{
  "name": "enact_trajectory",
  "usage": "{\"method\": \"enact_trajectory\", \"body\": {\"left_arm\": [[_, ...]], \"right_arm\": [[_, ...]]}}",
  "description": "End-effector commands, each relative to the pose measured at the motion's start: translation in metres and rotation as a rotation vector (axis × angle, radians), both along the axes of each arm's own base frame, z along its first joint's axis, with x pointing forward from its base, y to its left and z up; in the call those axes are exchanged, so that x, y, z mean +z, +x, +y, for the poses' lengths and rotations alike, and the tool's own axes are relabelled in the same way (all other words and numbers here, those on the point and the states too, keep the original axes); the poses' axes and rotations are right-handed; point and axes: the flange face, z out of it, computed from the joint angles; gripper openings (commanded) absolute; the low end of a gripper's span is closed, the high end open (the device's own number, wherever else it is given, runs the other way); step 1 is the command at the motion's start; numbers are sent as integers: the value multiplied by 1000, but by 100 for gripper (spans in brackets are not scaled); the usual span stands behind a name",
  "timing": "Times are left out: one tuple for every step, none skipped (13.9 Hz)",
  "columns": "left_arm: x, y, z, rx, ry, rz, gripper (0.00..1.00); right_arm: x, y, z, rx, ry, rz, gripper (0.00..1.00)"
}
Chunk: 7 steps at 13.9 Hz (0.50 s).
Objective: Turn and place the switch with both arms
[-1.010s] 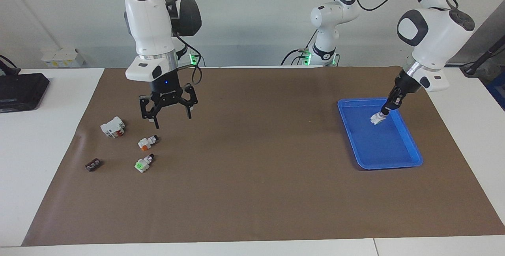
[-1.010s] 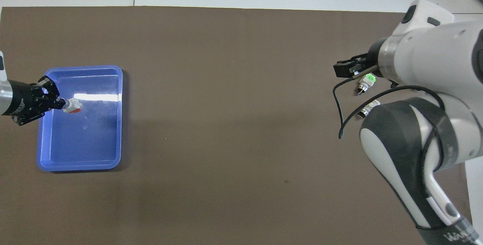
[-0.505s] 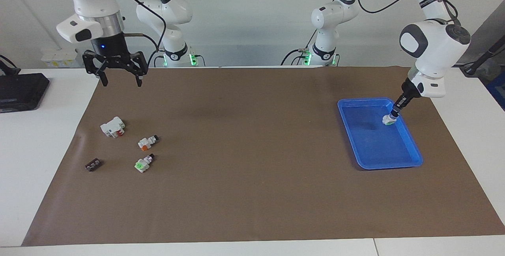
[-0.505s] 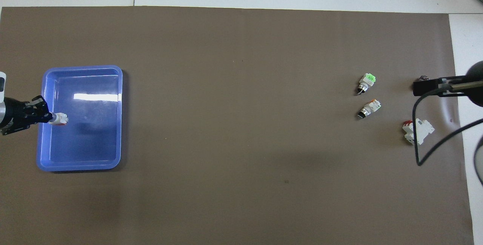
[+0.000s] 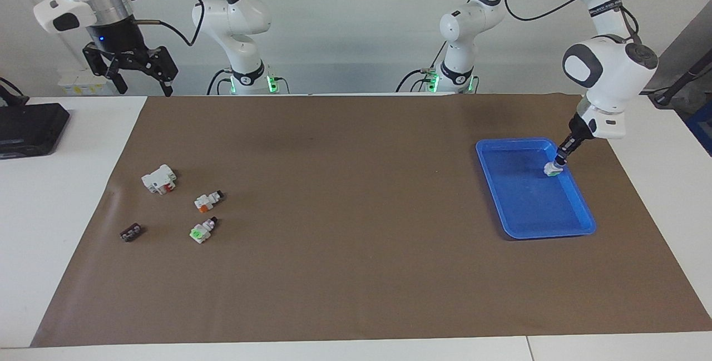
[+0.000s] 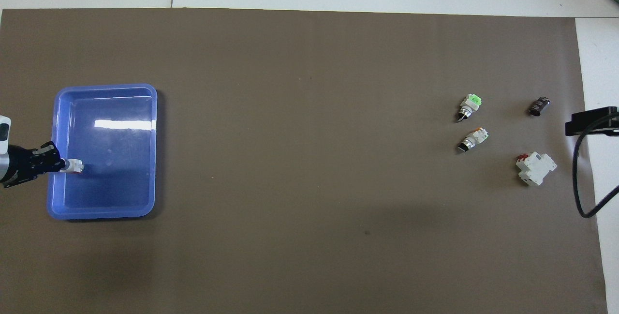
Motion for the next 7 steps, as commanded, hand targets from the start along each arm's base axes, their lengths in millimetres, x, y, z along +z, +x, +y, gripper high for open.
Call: {"method": "enact_trajectory", "body": {"left_arm": [[3,-7,0,-18,26,-9,0],[3,-7,0,-20,25,-8,10],[5,-6,-2,-23,25,-9,34],[5,-4,-3,-27,24,-5,38],[10,0,-2,-27,24,-10,38],[15,4,-2,-29,24,-11,39],[21,9,-1,-31,23,-15,41]], "right_arm": [[0,1,3,2,30,50,100],[-1,1,3,1,36,53,100],[-2,0,3,-1,37,55,100],[-2,1,4,-1,35,52,100],[-2,2,4,4,28,45,100],[-2,2,5,7,26,46,100],[-2,2,6,8,28,45,100]]}}
